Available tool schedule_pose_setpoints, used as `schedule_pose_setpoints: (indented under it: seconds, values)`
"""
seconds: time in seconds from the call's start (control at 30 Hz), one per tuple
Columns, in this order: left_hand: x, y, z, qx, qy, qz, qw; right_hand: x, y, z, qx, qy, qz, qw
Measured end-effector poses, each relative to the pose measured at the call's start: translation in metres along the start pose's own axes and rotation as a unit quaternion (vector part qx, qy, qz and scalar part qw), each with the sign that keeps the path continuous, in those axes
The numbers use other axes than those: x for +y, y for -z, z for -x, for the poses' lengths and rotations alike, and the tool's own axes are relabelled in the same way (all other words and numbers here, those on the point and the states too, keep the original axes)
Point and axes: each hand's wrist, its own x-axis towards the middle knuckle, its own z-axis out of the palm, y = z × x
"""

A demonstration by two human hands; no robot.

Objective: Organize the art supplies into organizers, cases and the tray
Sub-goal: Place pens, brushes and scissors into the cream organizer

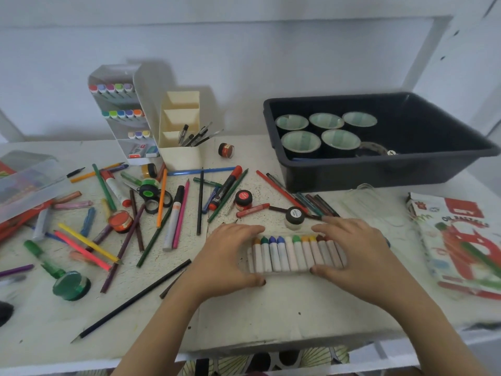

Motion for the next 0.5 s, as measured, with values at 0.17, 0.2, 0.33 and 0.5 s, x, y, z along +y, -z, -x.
schedule_pose_setpoints:
  seconds: [0.17, 0.2, 0.33, 0.5]
  values:
    - [0.003, 0.002, 0.003, 0.002, 0.009, 0.024, 1.000, 0.012, -0.003, 0.005, -0.035, -0.010, 0.011, 0.999]
    - [0.003, 0.003, 0.004, -0.002, 0.013, 0.027, 1.000, 0.012, -0.003, 0.005, -0.030, -0.008, 0.007, 0.999]
    - [0.001, 0.003, 0.006, -0.007, 0.025, 0.041, 0.999, 0.013, -0.002, 0.005, -0.032, -0.007, 0.016, 0.999]
    - [-0.003, 0.001, 0.011, 0.003, 0.037, 0.075, 0.997, 0.005, 0.001, 0.001, -0.038, 0.017, 0.015, 0.999]
